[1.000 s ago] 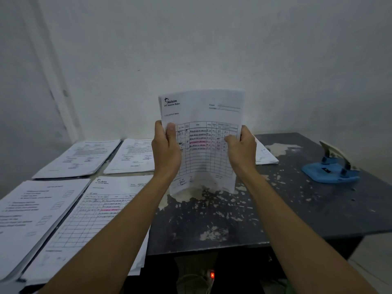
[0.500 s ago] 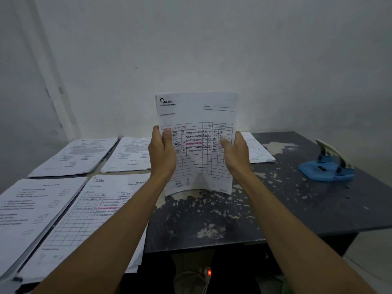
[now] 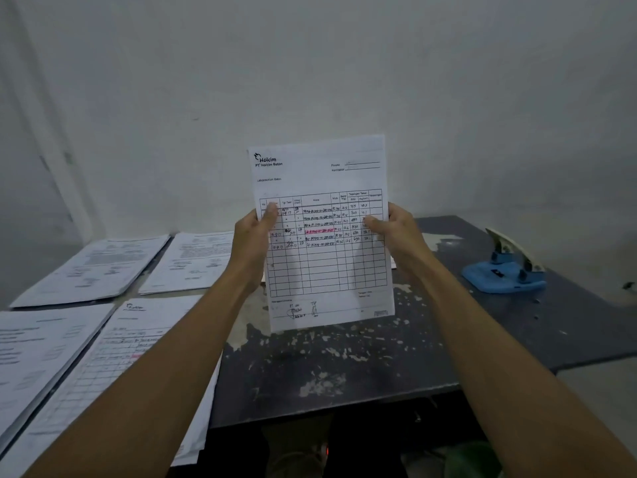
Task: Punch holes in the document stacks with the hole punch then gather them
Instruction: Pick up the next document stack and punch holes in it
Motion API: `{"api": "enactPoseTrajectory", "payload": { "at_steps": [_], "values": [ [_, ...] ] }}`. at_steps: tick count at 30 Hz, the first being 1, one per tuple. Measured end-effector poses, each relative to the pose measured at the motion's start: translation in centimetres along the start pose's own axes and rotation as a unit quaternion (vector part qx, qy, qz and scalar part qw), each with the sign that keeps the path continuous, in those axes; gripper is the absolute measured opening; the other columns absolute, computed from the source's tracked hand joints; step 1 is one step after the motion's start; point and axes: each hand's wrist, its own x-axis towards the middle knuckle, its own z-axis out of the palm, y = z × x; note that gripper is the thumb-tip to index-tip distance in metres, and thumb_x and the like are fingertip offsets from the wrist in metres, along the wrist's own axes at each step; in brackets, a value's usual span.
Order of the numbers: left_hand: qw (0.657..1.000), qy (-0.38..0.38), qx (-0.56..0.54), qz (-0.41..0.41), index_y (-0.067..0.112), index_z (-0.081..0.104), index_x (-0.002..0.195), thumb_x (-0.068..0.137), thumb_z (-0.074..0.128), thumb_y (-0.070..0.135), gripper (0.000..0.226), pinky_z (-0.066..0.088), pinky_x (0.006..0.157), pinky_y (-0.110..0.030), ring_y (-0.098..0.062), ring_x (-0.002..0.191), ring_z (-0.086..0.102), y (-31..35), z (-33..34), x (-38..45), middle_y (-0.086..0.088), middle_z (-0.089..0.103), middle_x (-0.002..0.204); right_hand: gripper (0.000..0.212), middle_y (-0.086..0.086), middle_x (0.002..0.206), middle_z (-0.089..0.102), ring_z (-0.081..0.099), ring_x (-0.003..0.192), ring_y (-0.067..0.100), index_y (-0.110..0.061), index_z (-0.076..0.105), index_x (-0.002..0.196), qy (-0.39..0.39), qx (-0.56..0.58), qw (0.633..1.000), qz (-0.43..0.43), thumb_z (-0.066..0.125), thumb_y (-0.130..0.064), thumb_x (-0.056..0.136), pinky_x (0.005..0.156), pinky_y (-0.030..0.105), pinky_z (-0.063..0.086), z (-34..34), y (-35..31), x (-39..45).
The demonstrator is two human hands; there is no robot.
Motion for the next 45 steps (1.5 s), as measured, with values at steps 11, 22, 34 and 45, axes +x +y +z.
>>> {"api": "enactPoseTrajectory", "payload": {
  "at_steps": [11,22,34,45],
  "values": [
    [0.992,0.016,0.105,0.072,0.026,0.062,0.112,0.103,0.041,0.044,0.029,0.054,0.074,-0.017,0.003,0.093,0.067,-2.5,4.5,-2.0,0.016,0.071,0.102,0.028,-0.005,0.118,0.067,0.065,0.105,0.010,-0.016,0.059,0.127,0.033,0.009,0.999,0.014,0.053,-0.017,0.100,0.090,0.027,0.052,-2.3,3.4,-1.2],
    [0.983,0.029,0.154,0.094,0.019,0.041,0.070,0.103,0.044,0.031,0.036,0.034,0.051,-0.019,-0.002,0.052,0.038,-0.3,5.9,0.4,0.010,0.045,0.060,0.026,0.004,0.122,0.067,0.065,0.107,0.020,-0.009,0.060,0.122,0.029,-0.064,0.997,0.034,0.056,-0.021,0.099,0.094,0.037,0.052,-4.7,2.3,1.0],
    [0.991,-0.006,0.130,-0.035,0.007,0.064,0.098,0.104,0.041,0.028,0.032,0.049,0.068,-0.030,-0.014,0.078,0.060,-3.1,14.0,2.0,-0.005,0.069,0.091,0.020,0.001,0.106,0.065,0.060,0.094,0.016,-0.011,0.063,0.112,0.159,-0.277,0.947,-0.020,0.059,-0.020,0.094,0.072,0.021,0.047,-14.7,3.3,5.2],
    [0.982,-0.035,0.045,-0.181,0.026,0.054,0.100,0.103,0.046,0.024,0.009,0.036,0.058,-0.020,-0.001,0.075,0.051,-6.0,22.6,2.0,0.017,0.057,0.082,0.024,0.011,0.102,0.070,0.064,0.091,0.026,-0.003,0.069,0.102,0.121,-0.359,0.922,0.075,0.048,-0.009,0.093,0.075,0.032,0.048,-22.6,7.2,7.5]
  ]
}}
